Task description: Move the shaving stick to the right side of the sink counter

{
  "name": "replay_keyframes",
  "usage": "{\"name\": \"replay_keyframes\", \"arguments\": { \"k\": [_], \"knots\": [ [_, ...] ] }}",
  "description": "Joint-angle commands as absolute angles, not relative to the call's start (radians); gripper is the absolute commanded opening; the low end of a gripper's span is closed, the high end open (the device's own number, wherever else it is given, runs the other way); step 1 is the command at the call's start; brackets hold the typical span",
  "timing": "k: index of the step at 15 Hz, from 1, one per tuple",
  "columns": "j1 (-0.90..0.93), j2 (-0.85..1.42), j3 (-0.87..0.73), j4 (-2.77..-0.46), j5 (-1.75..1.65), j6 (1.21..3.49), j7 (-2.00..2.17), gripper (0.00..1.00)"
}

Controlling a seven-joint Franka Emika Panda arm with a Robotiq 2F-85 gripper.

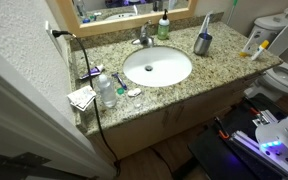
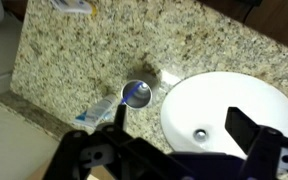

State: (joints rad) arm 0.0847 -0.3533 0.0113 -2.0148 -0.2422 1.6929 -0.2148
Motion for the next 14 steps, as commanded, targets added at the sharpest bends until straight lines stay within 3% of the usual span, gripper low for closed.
{"name": "replay_keyframes", "arguments": {
  "k": [1,6,13,14],
  "knots": [
    [0.085,-0.326,0.030,-1.984,-0.239,1.689,-0.209,1.00],
    [0.078,-0.295,0.019,-1.989,-0.225,1.694,-0.196,1.00],
    [0.185,-0.215,0.072,-2.172,0.312,2.001,-0.194,1.00],
    [0.154,-0.214,0.071,-2.128,0.222,1.946,-0.183,1.00]
  ]
}}
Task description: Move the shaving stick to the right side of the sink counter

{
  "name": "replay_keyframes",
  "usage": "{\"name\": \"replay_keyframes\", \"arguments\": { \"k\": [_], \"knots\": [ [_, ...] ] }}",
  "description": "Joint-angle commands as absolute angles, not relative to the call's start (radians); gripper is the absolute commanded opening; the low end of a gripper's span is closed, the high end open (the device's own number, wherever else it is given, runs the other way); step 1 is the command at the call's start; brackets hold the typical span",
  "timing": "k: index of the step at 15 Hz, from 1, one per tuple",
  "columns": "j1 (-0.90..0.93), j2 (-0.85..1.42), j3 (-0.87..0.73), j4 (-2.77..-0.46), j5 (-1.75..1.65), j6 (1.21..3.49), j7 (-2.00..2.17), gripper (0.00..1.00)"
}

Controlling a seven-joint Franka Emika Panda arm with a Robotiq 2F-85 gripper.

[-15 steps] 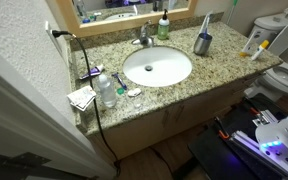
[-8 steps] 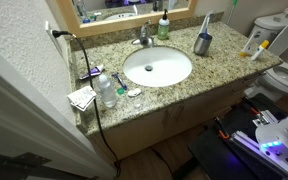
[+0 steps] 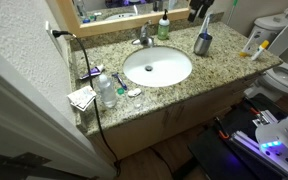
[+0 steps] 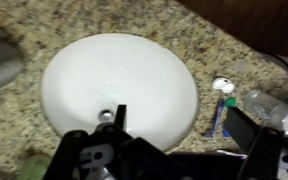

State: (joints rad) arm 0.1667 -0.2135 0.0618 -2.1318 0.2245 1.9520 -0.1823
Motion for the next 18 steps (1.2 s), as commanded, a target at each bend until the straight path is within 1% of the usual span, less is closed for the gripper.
{"name": "replay_keyframes", "arguments": {
  "k": [1,4,8,10,12,13,14,18],
  "knots": [
    [0.169,-0.203,0.083,-2.143,0.266,1.970,-0.183,1.00],
    [0.178,-0.202,0.087,-2.152,0.292,1.978,-0.183,1.00],
    [0.212,0.015,0.137,-2.036,0.386,2.052,-0.109,1.00],
    [0.221,0.112,0.176,-1.980,0.378,2.106,0.003,1.00],
    [0.227,0.208,0.196,-1.905,0.392,2.097,0.068,1.00],
    [0.223,0.202,0.204,-1.899,0.416,2.085,0.051,1.00],
    [0.224,0.158,0.205,-1.964,0.376,2.110,0.051,1.00],
    [0.227,0.251,0.208,-1.870,0.378,2.086,0.080,1.00]
  ]
}}
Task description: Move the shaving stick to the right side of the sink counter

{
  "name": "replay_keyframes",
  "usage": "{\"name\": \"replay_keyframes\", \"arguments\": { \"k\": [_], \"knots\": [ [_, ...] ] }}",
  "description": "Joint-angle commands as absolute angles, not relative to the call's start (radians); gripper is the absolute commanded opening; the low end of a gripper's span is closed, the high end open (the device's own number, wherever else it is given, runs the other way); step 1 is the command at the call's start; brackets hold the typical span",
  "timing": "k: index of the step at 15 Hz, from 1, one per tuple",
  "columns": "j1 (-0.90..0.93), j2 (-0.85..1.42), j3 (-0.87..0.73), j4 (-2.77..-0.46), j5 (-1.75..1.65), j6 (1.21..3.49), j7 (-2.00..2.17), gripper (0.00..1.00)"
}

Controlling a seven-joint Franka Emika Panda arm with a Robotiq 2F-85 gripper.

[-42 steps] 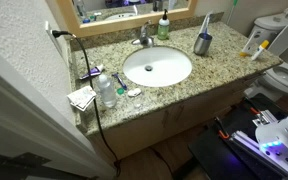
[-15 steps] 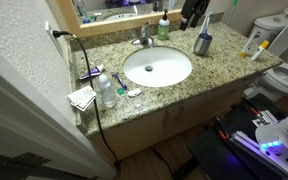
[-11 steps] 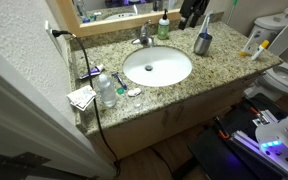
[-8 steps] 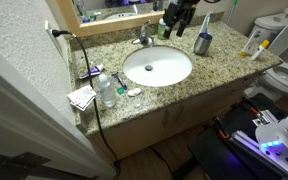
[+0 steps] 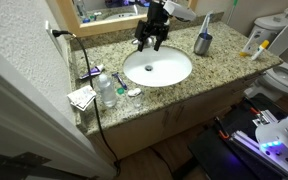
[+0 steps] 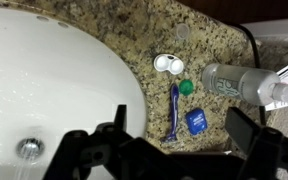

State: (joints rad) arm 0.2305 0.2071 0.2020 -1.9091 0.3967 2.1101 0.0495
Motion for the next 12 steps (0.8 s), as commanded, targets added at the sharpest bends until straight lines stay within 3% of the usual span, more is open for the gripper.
{"name": "replay_keyframes", "arguments": {
  "k": [1,8,12],
  "knots": [
    [0.243,0.309,0.209,-1.831,0.350,2.108,0.120,1.00],
    [0.363,0.596,0.199,-1.609,0.262,2.228,0.365,1.00],
    [0.360,0.601,0.215,-1.617,0.279,2.227,0.352,1.00]
  ]
}}
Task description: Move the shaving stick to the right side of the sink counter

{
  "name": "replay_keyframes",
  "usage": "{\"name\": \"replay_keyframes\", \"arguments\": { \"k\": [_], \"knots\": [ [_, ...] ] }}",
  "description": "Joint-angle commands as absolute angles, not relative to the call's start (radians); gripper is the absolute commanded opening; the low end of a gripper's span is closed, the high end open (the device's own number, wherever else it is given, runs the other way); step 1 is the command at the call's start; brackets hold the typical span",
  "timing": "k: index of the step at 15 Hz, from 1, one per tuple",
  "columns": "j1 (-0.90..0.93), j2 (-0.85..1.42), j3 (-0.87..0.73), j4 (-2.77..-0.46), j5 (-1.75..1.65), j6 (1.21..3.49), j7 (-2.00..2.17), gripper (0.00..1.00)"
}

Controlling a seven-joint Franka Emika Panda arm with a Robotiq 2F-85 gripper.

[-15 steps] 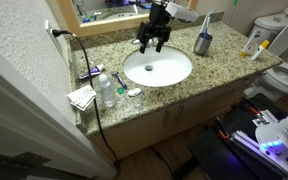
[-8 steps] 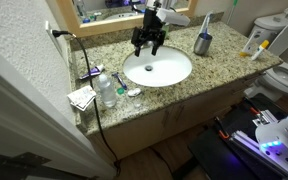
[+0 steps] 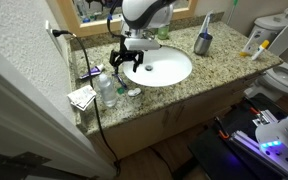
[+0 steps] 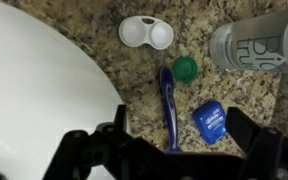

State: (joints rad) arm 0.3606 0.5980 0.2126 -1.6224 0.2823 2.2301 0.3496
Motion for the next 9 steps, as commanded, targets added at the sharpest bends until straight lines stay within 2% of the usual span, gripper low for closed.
{"name": "replay_keyframes", "arguments": {
  "k": [1,9],
  "knots": [
    [0.359,0.601,0.214,-1.610,0.280,2.225,0.352,1.00],
    [0.425,0.706,0.187,-1.546,0.194,2.331,0.377,1.00]
  ]
}}
